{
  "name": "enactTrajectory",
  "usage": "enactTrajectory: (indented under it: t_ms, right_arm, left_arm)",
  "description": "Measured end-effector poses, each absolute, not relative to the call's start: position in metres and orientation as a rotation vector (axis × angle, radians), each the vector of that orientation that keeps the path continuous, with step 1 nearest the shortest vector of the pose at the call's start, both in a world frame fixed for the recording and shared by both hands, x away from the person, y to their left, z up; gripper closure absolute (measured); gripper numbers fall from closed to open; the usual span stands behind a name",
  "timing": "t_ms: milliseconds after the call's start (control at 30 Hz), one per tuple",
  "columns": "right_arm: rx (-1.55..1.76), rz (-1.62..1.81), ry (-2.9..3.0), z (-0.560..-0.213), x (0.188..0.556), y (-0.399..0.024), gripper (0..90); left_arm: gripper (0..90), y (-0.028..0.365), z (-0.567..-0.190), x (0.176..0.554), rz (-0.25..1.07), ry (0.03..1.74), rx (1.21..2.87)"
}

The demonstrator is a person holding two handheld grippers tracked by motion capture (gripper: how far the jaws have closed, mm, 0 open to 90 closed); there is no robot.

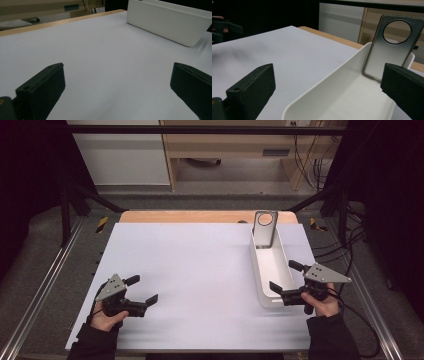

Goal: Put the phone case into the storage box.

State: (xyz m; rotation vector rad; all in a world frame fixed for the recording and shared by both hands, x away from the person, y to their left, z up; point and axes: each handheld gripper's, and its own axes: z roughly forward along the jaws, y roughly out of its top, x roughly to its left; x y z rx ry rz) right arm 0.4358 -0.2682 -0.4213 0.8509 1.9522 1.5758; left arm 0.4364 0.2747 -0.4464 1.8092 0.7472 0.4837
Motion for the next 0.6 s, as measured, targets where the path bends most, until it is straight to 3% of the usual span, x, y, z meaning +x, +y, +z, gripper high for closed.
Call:
enactTrajectory:
  t_ms: [600]
  right_arm:
    - [0.846,1.59,1.952,-0.447,0.426,-0.293,0.3]
  left_arm:
    - [0.0,0.274,-0.445,0.435,0.485,0.729,1.808]
